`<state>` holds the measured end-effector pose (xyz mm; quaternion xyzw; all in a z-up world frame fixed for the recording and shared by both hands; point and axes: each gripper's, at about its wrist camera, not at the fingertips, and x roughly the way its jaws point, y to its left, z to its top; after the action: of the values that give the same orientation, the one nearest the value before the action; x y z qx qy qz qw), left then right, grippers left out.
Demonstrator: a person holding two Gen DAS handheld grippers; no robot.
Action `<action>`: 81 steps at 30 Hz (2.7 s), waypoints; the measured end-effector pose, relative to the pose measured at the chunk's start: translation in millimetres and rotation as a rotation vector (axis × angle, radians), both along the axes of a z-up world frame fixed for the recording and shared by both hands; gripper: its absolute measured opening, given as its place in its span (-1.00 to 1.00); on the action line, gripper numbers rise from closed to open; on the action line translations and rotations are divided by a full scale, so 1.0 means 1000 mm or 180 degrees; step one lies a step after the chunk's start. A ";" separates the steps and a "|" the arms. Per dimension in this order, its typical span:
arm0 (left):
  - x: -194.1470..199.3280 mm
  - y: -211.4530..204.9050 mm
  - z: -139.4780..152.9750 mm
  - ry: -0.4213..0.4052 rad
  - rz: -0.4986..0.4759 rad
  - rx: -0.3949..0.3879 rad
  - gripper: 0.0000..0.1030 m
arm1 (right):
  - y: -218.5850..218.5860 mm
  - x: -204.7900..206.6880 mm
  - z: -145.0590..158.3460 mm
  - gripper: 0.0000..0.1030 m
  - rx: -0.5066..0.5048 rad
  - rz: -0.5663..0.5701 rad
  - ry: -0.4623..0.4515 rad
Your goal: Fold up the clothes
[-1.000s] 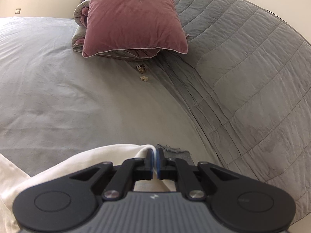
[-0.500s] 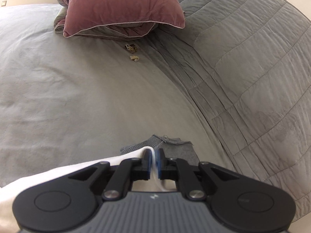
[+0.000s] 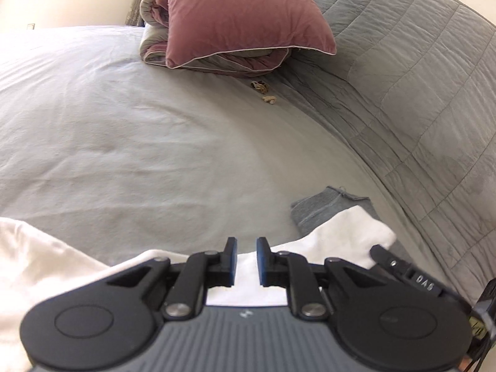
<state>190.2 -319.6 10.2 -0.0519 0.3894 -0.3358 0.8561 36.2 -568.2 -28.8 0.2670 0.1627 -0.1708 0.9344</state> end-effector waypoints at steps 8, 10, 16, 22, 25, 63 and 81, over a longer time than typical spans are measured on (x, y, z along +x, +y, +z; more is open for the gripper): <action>-0.017 0.041 -0.056 0.0040 -0.0011 0.0267 -0.73 | 0.022 -0.013 0.019 -0.88 -0.0233 -0.0153 -0.0115; -0.022 0.041 -0.062 -0.0032 -0.0048 0.0235 -0.73 | 0.033 -0.015 0.029 -0.88 -0.0349 -0.0125 -0.0168; -0.023 0.052 -0.047 -0.0118 -0.0344 0.0158 -0.65 | 0.055 -0.028 0.030 -0.88 -0.0817 -0.0123 0.0081; 0.003 0.083 -0.032 -0.0425 0.0043 0.0392 -0.62 | 0.062 -0.052 -0.002 -0.88 -0.1035 -0.0100 0.0374; 0.026 0.092 -0.048 -0.0343 0.0252 0.0564 -0.62 | 0.065 -0.054 -0.022 -0.88 -0.1046 -0.0063 0.0550; -0.092 0.244 0.001 -0.0522 0.0689 0.0939 -0.03 | 0.173 -0.070 0.078 0.20 -0.1582 0.0551 0.0653; -0.080 0.462 -0.006 0.0125 0.2376 0.0606 0.27 | 0.286 -0.006 0.098 0.27 -0.1230 0.1295 0.0553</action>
<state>110.2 142.7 4.1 -0.1169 0.3895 0.0376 0.9128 29.9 -282.3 69.2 0.0304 0.2568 -0.0299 0.9655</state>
